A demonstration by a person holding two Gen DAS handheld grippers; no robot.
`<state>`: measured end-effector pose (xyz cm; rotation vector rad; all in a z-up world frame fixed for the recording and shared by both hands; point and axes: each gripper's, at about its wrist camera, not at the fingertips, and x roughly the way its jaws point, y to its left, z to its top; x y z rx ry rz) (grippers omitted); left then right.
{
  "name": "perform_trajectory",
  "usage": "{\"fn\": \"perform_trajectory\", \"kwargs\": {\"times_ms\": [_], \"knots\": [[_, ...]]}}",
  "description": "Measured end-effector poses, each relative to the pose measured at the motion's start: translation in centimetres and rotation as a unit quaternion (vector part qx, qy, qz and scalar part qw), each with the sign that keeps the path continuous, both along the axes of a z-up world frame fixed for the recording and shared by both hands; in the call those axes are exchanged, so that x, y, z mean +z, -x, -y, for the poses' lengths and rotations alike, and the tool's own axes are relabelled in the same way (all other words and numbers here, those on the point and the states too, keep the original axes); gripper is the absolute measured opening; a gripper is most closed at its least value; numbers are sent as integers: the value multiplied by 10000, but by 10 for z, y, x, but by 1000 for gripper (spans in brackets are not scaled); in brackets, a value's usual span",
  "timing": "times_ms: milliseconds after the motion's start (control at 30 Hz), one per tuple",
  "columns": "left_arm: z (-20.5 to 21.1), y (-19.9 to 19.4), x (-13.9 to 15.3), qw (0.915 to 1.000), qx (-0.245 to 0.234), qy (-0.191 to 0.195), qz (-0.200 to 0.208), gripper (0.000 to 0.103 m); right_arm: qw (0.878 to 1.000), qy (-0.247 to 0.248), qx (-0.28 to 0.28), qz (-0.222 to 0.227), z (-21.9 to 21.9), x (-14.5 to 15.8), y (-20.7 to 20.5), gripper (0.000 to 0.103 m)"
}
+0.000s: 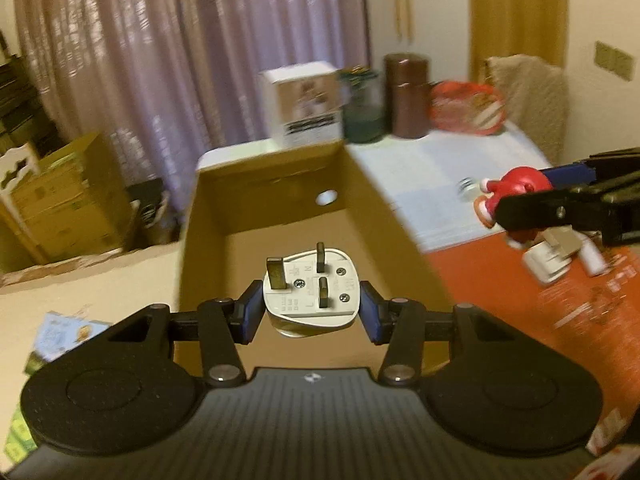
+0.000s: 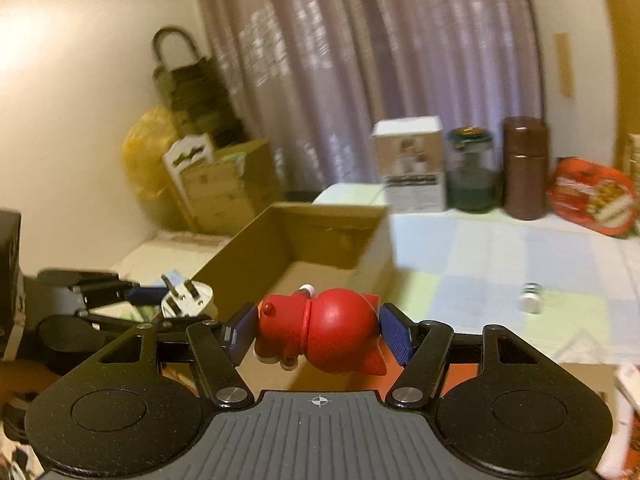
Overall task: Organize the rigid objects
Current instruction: 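Carry the plug and red toy over the cardboard box and open both tools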
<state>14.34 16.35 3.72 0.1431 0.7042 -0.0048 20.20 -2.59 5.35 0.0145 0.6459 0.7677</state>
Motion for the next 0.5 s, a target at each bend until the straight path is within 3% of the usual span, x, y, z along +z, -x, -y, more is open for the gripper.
{"fn": "perform_trajectory", "kwargs": {"times_ms": [233,500], "knots": [[-29,-5,-13,9997,184,6,-176,44,9984,436,336,-86,-57,-30,-10,63],[-34,-13,-28,9995,147,46,-292,44,9950,848,529,-11,-77,-51,-4,63]]}}
